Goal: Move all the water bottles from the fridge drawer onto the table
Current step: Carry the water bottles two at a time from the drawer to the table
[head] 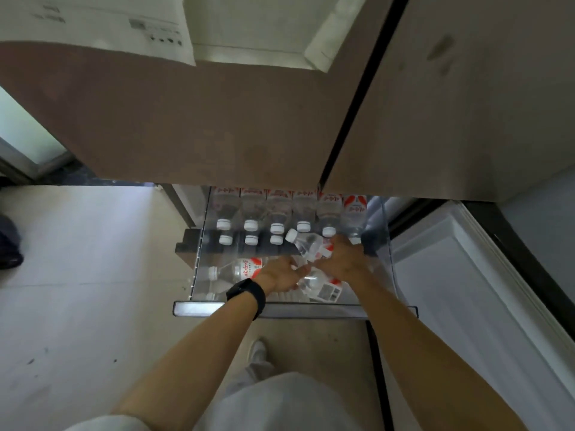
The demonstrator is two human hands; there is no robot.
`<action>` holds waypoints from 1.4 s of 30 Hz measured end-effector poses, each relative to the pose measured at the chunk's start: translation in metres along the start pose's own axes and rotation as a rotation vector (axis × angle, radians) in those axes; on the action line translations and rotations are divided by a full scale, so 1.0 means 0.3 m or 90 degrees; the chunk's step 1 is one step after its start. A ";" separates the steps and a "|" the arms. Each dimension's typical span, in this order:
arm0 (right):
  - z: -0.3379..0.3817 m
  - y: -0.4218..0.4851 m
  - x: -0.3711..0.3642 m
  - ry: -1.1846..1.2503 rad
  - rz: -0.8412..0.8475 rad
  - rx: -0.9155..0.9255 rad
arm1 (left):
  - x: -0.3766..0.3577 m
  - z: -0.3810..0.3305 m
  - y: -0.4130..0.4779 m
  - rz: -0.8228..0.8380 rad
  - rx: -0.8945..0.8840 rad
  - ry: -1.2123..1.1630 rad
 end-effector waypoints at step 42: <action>-0.236 -0.380 0.239 0.201 -0.044 0.202 | -0.030 -0.310 -0.131 -0.152 -0.310 0.184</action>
Point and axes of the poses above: each hand's wrist, its own y-axis towards the middle knuckle, its own x-axis out of the back of the hand, z = x × y, the point moved 1 cm from there along y, towards the middle knuckle, and after that the axes turned 15 degrees about y, right-handed, at the moved point
